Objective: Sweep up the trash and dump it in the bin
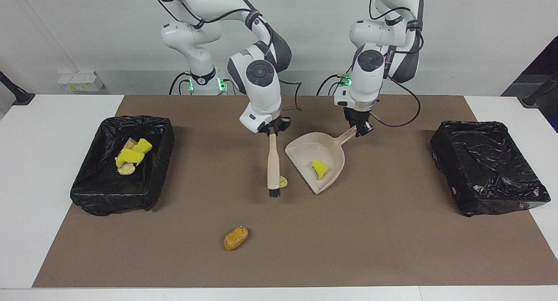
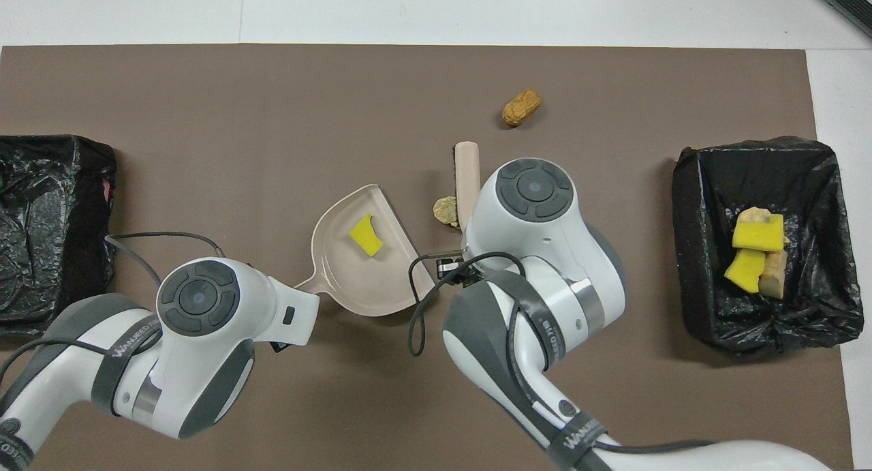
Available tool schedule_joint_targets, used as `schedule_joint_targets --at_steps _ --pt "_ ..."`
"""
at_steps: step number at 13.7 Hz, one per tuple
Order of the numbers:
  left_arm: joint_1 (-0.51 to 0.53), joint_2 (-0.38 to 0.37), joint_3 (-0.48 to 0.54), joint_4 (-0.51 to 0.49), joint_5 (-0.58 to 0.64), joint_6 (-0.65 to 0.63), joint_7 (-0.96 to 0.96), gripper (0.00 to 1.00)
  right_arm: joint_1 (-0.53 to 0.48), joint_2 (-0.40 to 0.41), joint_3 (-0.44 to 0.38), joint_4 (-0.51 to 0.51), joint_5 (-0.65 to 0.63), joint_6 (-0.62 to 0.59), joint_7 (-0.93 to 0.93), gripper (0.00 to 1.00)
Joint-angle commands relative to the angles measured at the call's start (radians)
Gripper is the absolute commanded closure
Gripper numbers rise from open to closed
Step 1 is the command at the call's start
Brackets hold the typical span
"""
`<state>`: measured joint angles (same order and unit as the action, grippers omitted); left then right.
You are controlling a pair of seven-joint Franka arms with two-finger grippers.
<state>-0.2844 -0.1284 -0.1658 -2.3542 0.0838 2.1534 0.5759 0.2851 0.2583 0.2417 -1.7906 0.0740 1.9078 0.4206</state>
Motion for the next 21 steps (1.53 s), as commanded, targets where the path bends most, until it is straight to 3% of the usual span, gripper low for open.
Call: schedule_joint_targets --at_steps 1,5,8,12,15,19,21 --pt "-0.021 -0.014 0.012 -0.023 -0.016 0.045 -0.067 1.00 -0.091 0.076 0.013 0.094 -0.104 -0.021 -0.165 1.00" --pt "-0.019 -0.010 0.012 -0.019 -0.032 0.052 -0.084 1.00 -0.156 0.194 0.011 0.262 -0.382 -0.024 -0.371 1.00" --pt "-0.019 -0.010 0.012 -0.019 -0.032 0.052 -0.085 1.00 -0.205 0.288 0.004 0.352 -0.451 -0.023 -0.419 1.00" --pt "-0.019 -0.010 0.012 -0.019 -0.032 0.052 -0.087 1.00 -0.222 0.462 -0.005 0.551 -0.700 -0.009 -0.552 1.00" --pt "-0.021 -0.010 0.012 -0.019 -0.038 0.051 -0.087 1.00 -0.215 0.533 -0.007 0.576 -0.786 -0.022 -0.572 1.00" --pt "-0.018 -0.013 0.012 -0.020 -0.098 0.022 -0.087 1.00 -0.173 0.547 -0.007 0.565 -0.789 -0.036 -0.571 1.00" --pt "-0.022 -0.013 0.012 -0.019 -0.098 0.010 -0.084 1.00 -0.146 0.536 0.001 0.562 -0.743 -0.102 -0.569 1.00"
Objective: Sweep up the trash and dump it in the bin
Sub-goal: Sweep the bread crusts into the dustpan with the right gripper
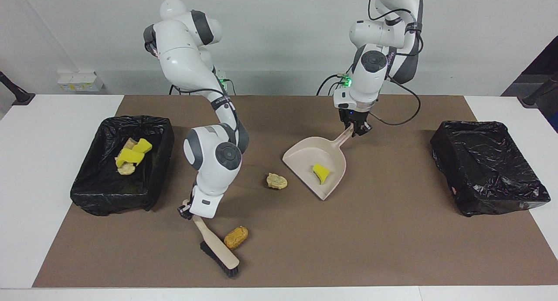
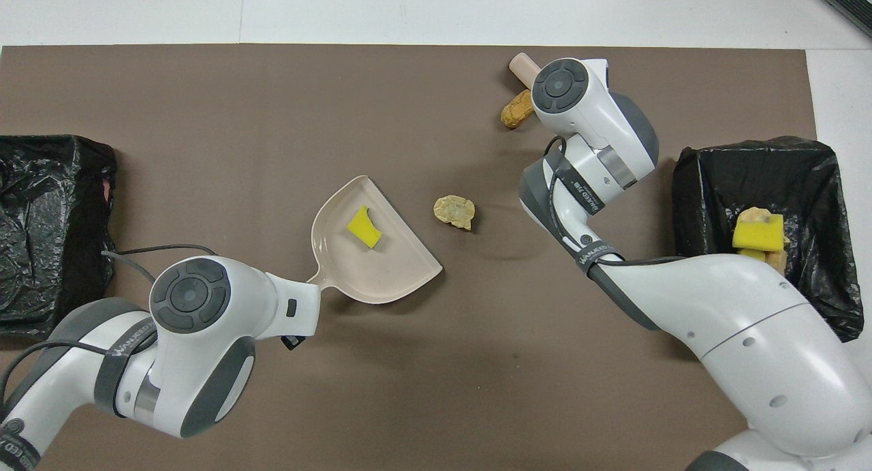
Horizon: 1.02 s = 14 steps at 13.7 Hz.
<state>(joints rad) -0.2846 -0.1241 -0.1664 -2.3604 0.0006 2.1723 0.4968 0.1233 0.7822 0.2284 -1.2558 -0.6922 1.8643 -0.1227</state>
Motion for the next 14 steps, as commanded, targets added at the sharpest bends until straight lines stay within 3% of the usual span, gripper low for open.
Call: schedule_joint_targets --at_steps 1,8,14 --pt "-0.024 -0.017 0.011 -0.013 -0.014 -0.008 -0.004 1.00 0.039 0.003 0.014 0.024 0.075 -0.077 -0.025 1.00" --pt "-0.037 -0.019 0.013 -0.013 -0.014 -0.012 -0.006 1.00 0.121 -0.052 0.022 -0.040 0.316 -0.253 0.078 1.00" --pt "-0.034 -0.019 0.013 -0.013 -0.014 -0.011 -0.004 1.00 0.266 -0.127 0.034 -0.126 0.534 -0.277 0.254 1.00"
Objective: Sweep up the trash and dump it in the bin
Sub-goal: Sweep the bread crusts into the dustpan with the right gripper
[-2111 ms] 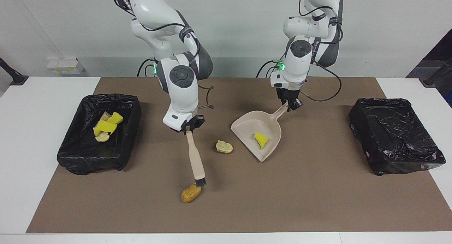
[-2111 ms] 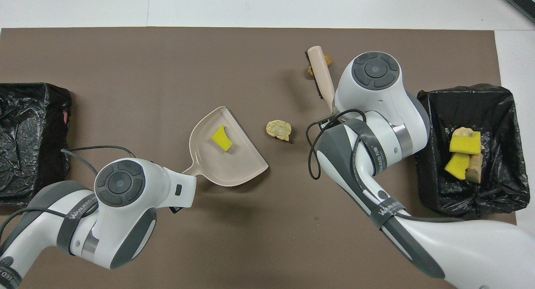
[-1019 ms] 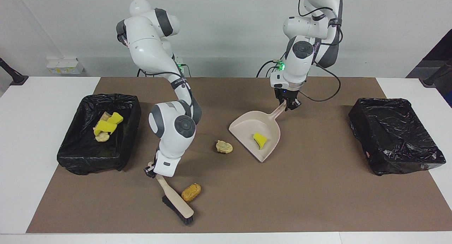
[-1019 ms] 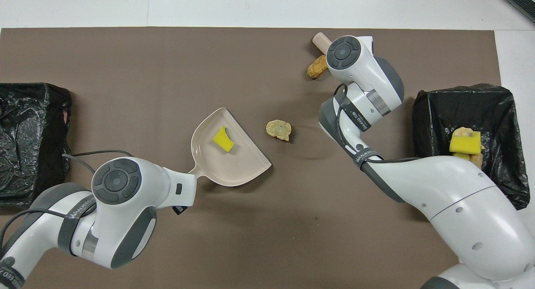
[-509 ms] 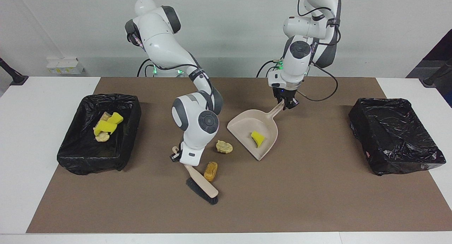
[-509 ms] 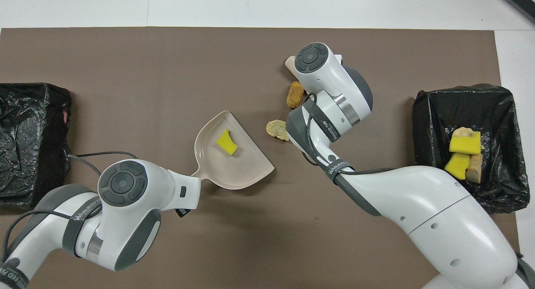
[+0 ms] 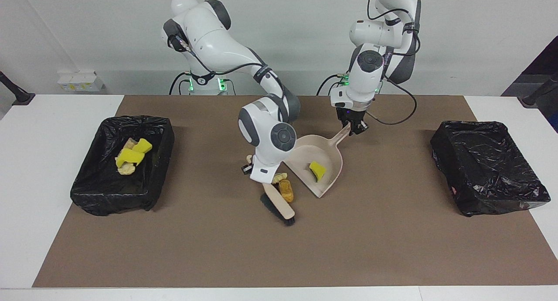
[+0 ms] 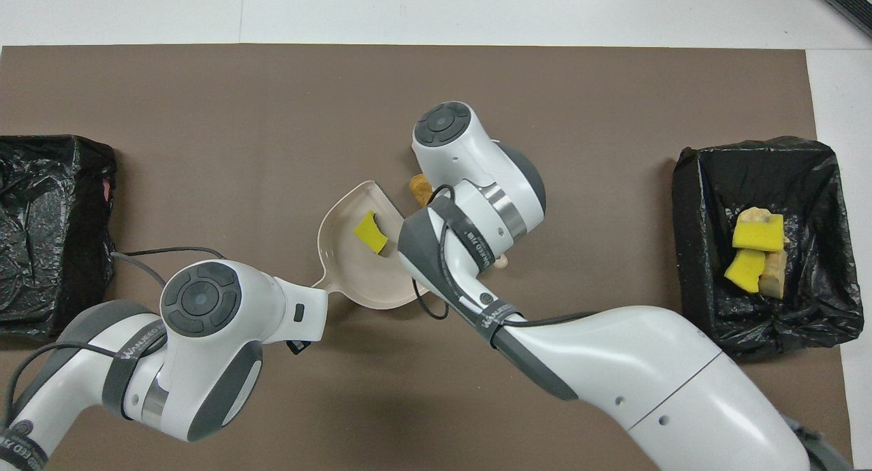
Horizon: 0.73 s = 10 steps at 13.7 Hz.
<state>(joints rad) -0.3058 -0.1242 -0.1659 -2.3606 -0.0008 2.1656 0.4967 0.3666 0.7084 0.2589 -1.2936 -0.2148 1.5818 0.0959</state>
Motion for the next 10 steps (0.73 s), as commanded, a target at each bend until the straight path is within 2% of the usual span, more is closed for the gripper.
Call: schedule_joint_targets --at_steps 1,5,10 --pt "-0.013 -0.019 0.012 -0.012 -0.013 -0.003 -0.004 1.00 0.044 -0.069 0.003 -0.113 0.080 0.020 0.079 1.00" --pt "-0.010 -0.019 0.012 -0.012 -0.013 -0.003 -0.004 1.00 0.120 -0.096 0.016 -0.119 0.192 0.024 0.163 1.00" --pt "-0.003 -0.011 0.014 0.001 -0.013 0.011 -0.003 1.00 0.034 -0.162 0.017 -0.113 0.193 -0.046 0.123 1.00"
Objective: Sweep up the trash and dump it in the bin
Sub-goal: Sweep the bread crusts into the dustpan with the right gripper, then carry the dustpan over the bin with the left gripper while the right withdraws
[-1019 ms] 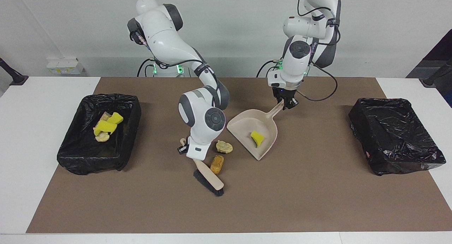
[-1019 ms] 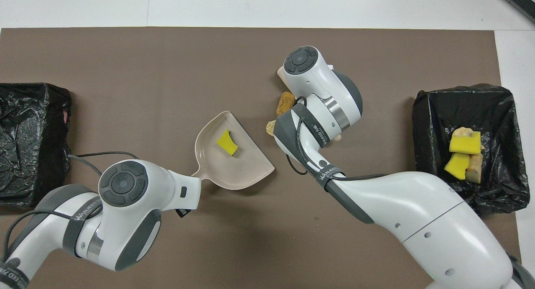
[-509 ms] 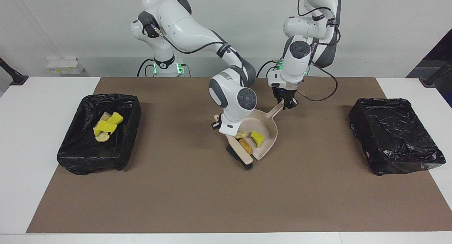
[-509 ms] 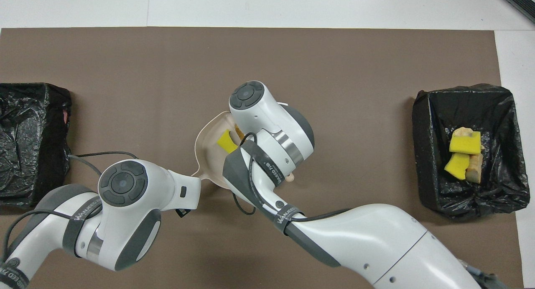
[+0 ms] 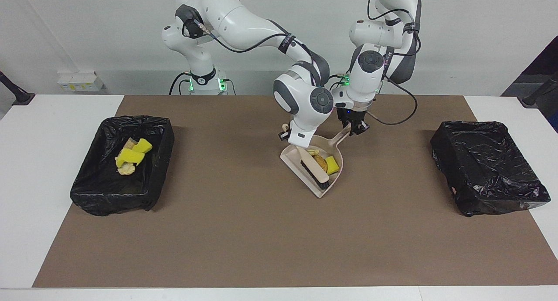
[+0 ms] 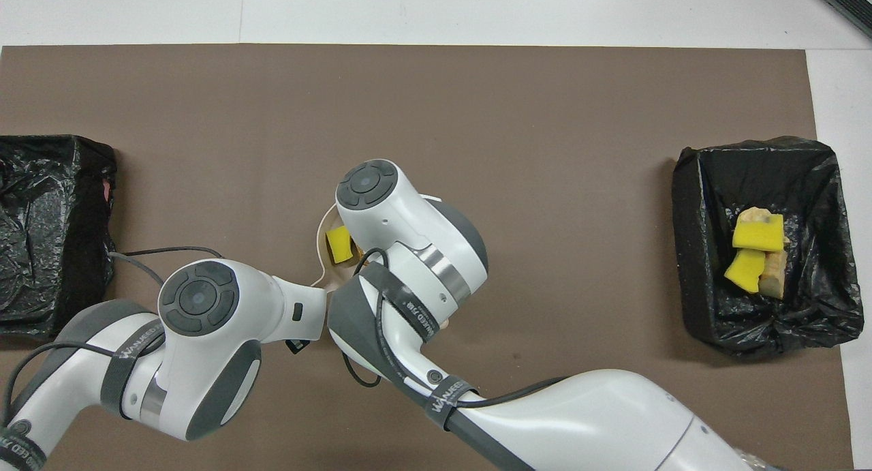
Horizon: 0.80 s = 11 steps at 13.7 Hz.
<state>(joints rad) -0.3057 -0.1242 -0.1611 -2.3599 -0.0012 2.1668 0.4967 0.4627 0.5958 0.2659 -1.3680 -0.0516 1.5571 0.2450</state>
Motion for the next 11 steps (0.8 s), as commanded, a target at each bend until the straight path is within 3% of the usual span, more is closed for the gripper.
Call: schedule_joint_targets --at_steps 1,6,11 --pt "-0.003 -0.003 0.009 0.005 -0.013 0.010 -0.003 1.00 -0.075 -0.060 0.010 -0.039 0.030 -0.038 -0.024 1.00" --pt "0.040 -0.023 0.025 0.027 -0.013 -0.002 0.040 1.00 -0.093 -0.157 0.009 -0.075 0.032 -0.182 0.035 1.00" --pt "0.141 -0.058 0.028 0.082 -0.016 -0.056 0.088 1.00 -0.076 -0.388 0.009 -0.397 0.126 -0.080 0.178 1.00"
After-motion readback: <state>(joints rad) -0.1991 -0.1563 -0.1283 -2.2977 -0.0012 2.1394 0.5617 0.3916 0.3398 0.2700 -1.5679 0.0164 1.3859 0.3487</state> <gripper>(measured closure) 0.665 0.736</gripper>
